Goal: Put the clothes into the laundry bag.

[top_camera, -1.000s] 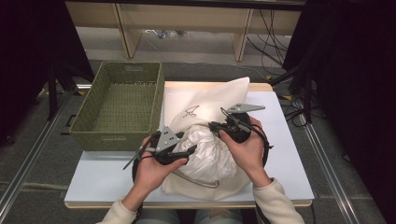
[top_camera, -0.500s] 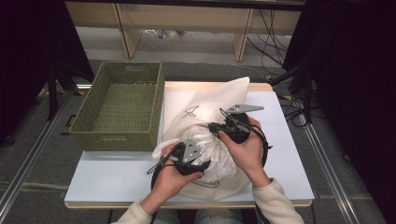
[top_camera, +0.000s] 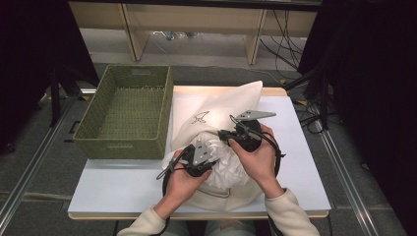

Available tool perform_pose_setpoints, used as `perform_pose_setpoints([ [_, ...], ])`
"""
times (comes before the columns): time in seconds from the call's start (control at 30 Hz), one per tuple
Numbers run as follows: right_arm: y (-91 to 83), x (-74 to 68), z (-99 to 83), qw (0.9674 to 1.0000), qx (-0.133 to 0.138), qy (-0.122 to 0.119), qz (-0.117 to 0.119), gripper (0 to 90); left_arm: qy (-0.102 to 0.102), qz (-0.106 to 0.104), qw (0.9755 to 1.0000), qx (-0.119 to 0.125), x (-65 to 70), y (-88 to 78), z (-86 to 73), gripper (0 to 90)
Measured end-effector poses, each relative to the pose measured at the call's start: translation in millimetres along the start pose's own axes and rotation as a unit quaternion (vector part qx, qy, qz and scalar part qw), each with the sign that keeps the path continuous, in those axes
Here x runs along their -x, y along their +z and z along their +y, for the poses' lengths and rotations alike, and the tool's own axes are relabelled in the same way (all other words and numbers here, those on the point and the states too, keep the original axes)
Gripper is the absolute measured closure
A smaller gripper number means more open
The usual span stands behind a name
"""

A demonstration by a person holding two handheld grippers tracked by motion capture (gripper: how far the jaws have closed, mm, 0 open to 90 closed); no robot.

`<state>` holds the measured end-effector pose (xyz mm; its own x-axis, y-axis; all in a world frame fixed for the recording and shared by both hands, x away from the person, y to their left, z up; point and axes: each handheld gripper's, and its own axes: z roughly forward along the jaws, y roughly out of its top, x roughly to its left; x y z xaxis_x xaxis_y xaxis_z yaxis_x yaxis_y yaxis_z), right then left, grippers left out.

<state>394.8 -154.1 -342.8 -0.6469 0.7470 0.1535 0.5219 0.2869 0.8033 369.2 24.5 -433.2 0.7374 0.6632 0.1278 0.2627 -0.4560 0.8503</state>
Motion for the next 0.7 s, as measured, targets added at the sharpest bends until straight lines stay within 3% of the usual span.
perform_pose_setpoints([
  [0.03, 0.0, 1.5, 0.3, 1.0, 0.002, -0.009, 0.001, 88.7, 0.002, 0.001, 1.0, 0.0, -0.3, 0.2, 0.9, 73.5],
  [0.2, -0.4, 0.3, 0.2, 0.9999, 0.008, -0.001, 0.011, 88.9, -0.006, 0.007, 0.9999, 0.007, -2.3, 0.3, 5.6, 75.2],
  [0.27, -1.4, -1.0, 1.4, 0.9997, 0.011, -0.015, 0.016, 88.9, -0.008, 0.013, 0.9997, 0.016, -3.6, -0.1, 7.8, 75.9],
  [0.37, -6.1, -8.2, 2.9, 0.9997, 0.015, -0.008, 0.02, 88.9, -0.017, 0.016, 0.9992, 0.033, -6.0, -0.9, 12.8, 76.4],
  [0.47, -10.0, -9.3, 5.3, 0.9991, 0.025, -0.027, 0.023, 88.9, -0.021, 0.026, 0.9987, 0.04, -11.3, 0.6, 14.7, 76.4],
  [0.53, -10.9, -8.7, 4.9, 0.9995, 0.023, -0.011, 0.018, 88.9, -0.024, 0.032, 0.9984, 0.04, -15.2, 7.6, 11.9, 76.0],
  [0.6, -8.6, -2.7, 3.8, 0.9995, 0.023, -0.013, 0.016, 88.8, -0.026, 0.034, 0.9984, 0.037, -18.2, 14.9, 8.3, 74.7],
  [0.63, -7.9, 0.1, 3.0, 0.9996, 0.021, -0.012, 0.012, 88.8, -0.026, 0.033, 0.9984, 0.038, -17.8, 15.9, 7.8, 73.8],
  [0.67, -7.9, -0.2, 2.4, 0.9999, 0.013, 0.003, 0.011, 88.8, -0.024, 0.031, 0.9985, 0.039, -17.0, 15.9, 7.9, 72.6],
  [0.7, -6.3, 1.2, 1.7, 0.9997, 0.02, 0.002, 0.01, 88.8, -0.018, 0.028, 0.9987, 0.04, -15.8, 14.6, 8.4, 71.0],
])
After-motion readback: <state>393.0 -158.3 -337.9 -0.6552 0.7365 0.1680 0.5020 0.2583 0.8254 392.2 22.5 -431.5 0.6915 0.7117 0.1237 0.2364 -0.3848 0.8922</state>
